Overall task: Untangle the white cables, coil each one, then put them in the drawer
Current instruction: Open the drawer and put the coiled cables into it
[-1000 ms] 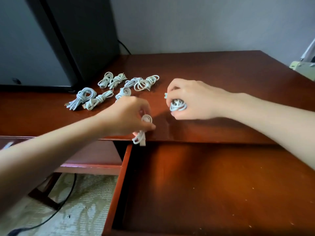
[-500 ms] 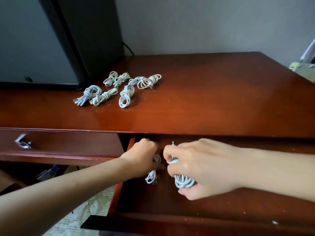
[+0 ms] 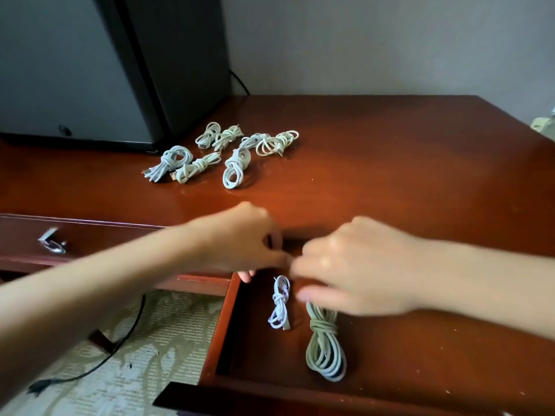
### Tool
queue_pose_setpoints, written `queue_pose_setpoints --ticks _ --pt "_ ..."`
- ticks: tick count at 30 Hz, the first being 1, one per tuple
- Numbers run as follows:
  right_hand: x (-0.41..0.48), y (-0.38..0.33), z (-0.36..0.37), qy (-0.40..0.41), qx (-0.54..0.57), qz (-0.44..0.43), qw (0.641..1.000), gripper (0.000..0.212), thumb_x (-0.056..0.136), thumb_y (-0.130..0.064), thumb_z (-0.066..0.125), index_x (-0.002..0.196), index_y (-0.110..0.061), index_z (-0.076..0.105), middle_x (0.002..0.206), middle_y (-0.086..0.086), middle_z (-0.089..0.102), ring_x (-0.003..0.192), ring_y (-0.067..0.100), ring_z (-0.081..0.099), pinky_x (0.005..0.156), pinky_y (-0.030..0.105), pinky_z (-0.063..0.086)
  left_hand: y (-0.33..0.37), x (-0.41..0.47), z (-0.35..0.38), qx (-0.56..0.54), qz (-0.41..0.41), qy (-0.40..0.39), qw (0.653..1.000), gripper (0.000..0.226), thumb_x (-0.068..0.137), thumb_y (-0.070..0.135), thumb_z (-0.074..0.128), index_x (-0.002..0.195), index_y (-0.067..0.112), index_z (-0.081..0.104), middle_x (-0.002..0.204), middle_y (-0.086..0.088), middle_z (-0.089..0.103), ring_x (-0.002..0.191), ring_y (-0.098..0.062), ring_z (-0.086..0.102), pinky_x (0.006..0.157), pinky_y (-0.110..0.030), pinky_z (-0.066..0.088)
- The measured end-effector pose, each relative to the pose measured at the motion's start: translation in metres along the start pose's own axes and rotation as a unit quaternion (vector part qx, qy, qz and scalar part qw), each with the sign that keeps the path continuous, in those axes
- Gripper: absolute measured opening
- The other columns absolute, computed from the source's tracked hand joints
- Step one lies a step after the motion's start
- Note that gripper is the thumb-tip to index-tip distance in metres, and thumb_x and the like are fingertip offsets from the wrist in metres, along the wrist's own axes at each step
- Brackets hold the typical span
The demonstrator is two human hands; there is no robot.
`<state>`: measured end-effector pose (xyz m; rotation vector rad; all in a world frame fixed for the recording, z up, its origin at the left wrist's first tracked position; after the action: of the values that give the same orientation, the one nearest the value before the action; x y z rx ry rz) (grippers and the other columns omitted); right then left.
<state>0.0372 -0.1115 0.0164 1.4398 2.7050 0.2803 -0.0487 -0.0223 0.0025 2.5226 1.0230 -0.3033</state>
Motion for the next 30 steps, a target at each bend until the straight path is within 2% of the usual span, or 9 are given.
queue_pose_setpoints --ticks 2,6,8,12,17,22,24,27,30 --pt "0.015 0.024 -0.020 0.014 -0.006 0.035 0.999 0.035 0.095 -0.053 0.033 0.112 -0.032 0.055 0.106 -0.006 0.063 0.095 0.026 0.062 0.067 0.032 0.039 -0.004 -0.003 -0.028 -0.033 -0.018 0.021 0.999 0.026 0.091 0.042 0.057 0.088 0.018 0.066 0.071 -0.004 0.072 0.053 -0.009 0.068 0.053 -0.017 0.053" --pt "0.047 0.070 -0.037 0.035 -0.023 0.100 0.994 0.029 0.093 -0.048 0.042 0.101 -0.030 0.063 0.099 0.000 0.066 0.095 0.029 0.061 0.075 0.035 0.046 -0.025 0.009 -0.082 0.005 -0.045 0.156 0.987 0.031 0.091 0.043 0.057 0.078 0.017 0.066 0.058 0.002 0.068 0.046 -0.007 0.063 0.046 -0.010 0.046" --pt "0.066 0.095 -0.034 0.044 -0.013 0.131 0.990 0.024 0.093 -0.044 0.048 0.102 -0.029 0.063 0.099 -0.001 0.064 0.095 0.028 0.060 0.074 0.035 0.045 -0.038 0.019 -0.097 0.001 -0.057 0.209 0.976 0.027 0.091 0.043 0.057 0.085 0.019 0.067 0.071 0.001 0.069 0.054 -0.012 0.063 0.047 -0.013 0.044" --pt "0.106 0.138 -0.014 0.045 0.045 0.211 0.975 0.041 0.092 -0.039 0.054 0.131 -0.027 0.047 0.125 0.002 0.052 0.114 0.029 0.052 0.082 0.037 0.040 -0.065 0.051 -0.101 0.024 -0.091 0.269 0.958 0.042 0.091 0.038 0.057 0.121 0.008 0.059 0.116 -0.012 0.062 0.105 -0.027 0.055 0.079 -0.030 0.042" --pt "0.144 0.167 0.026 0.030 0.153 0.282 0.947 0.072 0.089 -0.041 0.060 0.148 -0.028 0.022 0.153 0.004 0.024 0.133 0.035 0.037 0.103 0.043 0.036 -0.087 0.084 -0.086 0.002 -0.144 0.244 0.959 0.059 0.090 0.040 0.059 0.134 0.004 0.044 0.131 -0.017 0.050 0.117 -0.032 0.050 0.084 -0.033 0.041" --pt "0.166 0.171 0.049 0.014 0.185 0.334 0.924 0.072 0.090 -0.043 0.056 0.150 -0.036 0.015 0.160 -0.001 0.003 0.141 0.039 0.016 0.109 0.049 0.028 -0.100 0.098 -0.085 -0.013 -0.169 0.224 0.960 0.062 0.087 0.043 0.063 0.134 0.006 0.046 0.122 -0.014 0.057 0.109 -0.028 0.055 0.080 -0.033 0.043" --pt "0.171 0.172 0.055 0.004 0.172 0.347 0.922 0.065 0.093 -0.043 0.050 0.149 -0.036 0.017 0.159 0.001 0.007 0.141 0.040 0.016 0.106 0.049 0.030 -0.101 0.100 -0.086 -0.016 -0.170 0.220 0.960 0.057 0.087 0.043 0.063 0.129 0.007 0.051 0.113 -0.011 0.059 0.097 -0.022 0.054 0.075 -0.030 0.043" --pt "0.173 0.173 0.057 0.020 0.133 0.356 0.925 0.053 0.096 -0.040 0.044 0.146 -0.031 0.027 0.151 0.004 0.028 0.133 0.040 0.031 0.097 0.046 0.037 -0.101 0.101 -0.087 -0.035 -0.170 0.210 0.962 0.053 0.086 0.042 0.064 0.126 0.008 0.053 0.099 -0.007 0.059 0.084 -0.020 0.057 0.068 -0.029 0.046" --pt "0.169 0.172 0.055 0.050 0.110 0.338 0.934 0.040 0.099 -0.035 0.043 0.137 -0.024 0.038 0.138 0.008 0.042 0.124 0.039 0.042 0.088 0.042 0.040 -0.100 0.101 -0.087 -0.040 -0.164 0.209 0.963 0.049 0.086 0.036 0.066 0.124 0.008 0.056 0.101 -0.009 0.060 0.084 -0.021 0.055 0.064 -0.028 0.045"
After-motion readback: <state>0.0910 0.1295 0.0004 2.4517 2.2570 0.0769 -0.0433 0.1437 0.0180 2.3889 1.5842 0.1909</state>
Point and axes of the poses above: each hand's wrist, its own x-axis towards the middle knuckle, its own z-axis out of the palm, y = z × x, the point moved 5 cm from there along x, towards the middle knuckle
